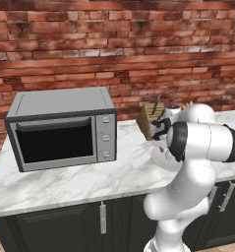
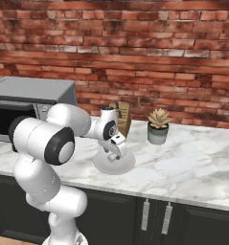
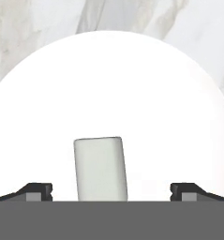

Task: Pick up the marshmallow and place it in the cup of hot chocolate on the dining counter.

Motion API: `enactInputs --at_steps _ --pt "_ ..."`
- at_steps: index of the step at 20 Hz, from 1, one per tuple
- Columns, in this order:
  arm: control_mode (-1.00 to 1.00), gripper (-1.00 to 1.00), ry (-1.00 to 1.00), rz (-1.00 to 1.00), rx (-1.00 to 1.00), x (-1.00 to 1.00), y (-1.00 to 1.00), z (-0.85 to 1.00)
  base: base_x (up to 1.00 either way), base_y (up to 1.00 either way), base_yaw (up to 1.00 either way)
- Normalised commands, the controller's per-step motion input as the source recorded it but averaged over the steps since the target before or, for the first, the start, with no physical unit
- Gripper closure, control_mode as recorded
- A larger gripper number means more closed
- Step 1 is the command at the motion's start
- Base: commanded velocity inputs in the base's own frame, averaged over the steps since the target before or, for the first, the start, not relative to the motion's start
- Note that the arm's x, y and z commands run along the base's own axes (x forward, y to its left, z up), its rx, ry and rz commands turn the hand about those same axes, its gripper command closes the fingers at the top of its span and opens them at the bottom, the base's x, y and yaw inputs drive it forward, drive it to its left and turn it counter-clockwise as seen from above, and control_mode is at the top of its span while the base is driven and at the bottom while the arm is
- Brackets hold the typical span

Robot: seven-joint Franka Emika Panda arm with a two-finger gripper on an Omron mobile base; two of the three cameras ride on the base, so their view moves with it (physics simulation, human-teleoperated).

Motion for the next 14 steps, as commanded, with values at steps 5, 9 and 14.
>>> enactInputs --at_steps 5,9,14 --pt "-1.00 -1.00 0.00 0.00 0.00 0.02 -0.07 -0.19 0.00 0.00 0.00" --pt "-1.00 -1.00 0.00 0.00 0.00 0.00 -0.06 -0.19 0.00 0.00 0.00" --pt "-1.00 -1.00 0.00 -0.01 0.00 0.01 0.00 -0.25 0.00 0.00 0.00"
